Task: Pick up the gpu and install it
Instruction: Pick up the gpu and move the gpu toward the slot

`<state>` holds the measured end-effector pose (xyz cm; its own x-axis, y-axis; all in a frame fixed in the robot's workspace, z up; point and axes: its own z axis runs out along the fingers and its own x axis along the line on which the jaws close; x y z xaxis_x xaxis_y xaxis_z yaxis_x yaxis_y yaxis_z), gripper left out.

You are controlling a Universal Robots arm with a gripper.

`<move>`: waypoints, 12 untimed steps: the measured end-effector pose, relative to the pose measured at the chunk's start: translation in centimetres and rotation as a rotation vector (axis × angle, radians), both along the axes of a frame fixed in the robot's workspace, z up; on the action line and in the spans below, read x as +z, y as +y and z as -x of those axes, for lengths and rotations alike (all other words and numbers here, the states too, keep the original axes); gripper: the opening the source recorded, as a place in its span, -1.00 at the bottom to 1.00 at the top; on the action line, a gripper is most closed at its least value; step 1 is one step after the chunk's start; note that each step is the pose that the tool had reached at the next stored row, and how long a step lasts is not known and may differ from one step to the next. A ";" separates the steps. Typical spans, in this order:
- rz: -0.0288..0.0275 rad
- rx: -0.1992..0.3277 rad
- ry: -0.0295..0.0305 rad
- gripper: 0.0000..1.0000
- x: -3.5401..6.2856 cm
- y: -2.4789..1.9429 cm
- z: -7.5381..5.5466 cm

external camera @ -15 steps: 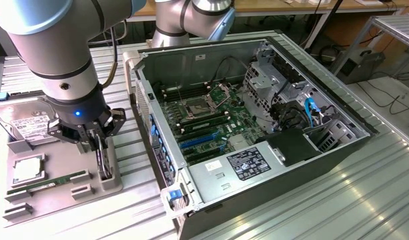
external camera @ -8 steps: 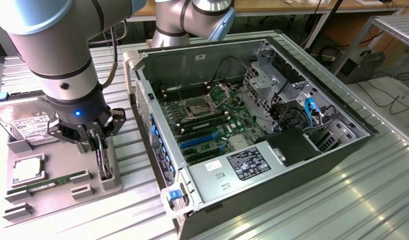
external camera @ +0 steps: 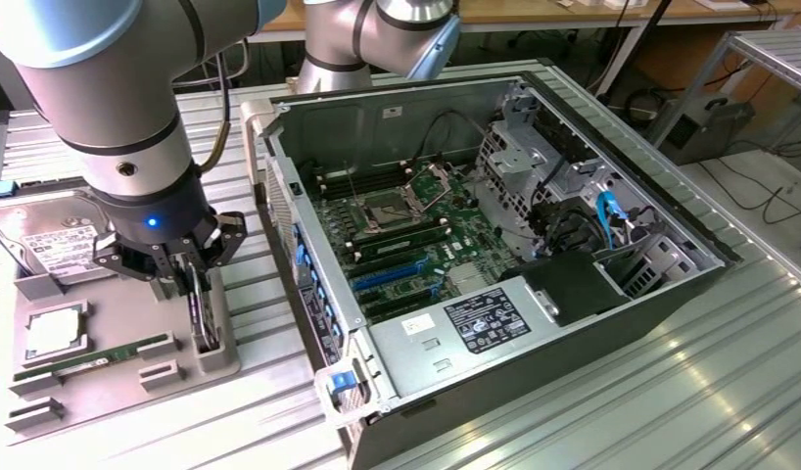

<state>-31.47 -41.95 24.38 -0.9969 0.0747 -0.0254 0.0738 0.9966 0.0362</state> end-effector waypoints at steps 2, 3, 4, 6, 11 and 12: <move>-0.0001 0.000 -0.0001 -0.47 0.00 0.00 0.0; -0.0002 0.000 -0.0002 -0.47 0.00 0.00 0.0; -0.0002 0.000 -0.0003 -0.47 0.01 0.00 0.0; -0.0001 0.000 -0.0002 -0.47 0.05 0.00 0.0; -0.0003 0.001 0.0001 -0.47 0.27 0.00 0.0; -0.0005 0.001 -0.0001 -0.47 0.33 0.00 0.0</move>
<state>-31.48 -41.95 24.71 -0.9970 0.0738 -0.0254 0.0728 0.9967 0.0367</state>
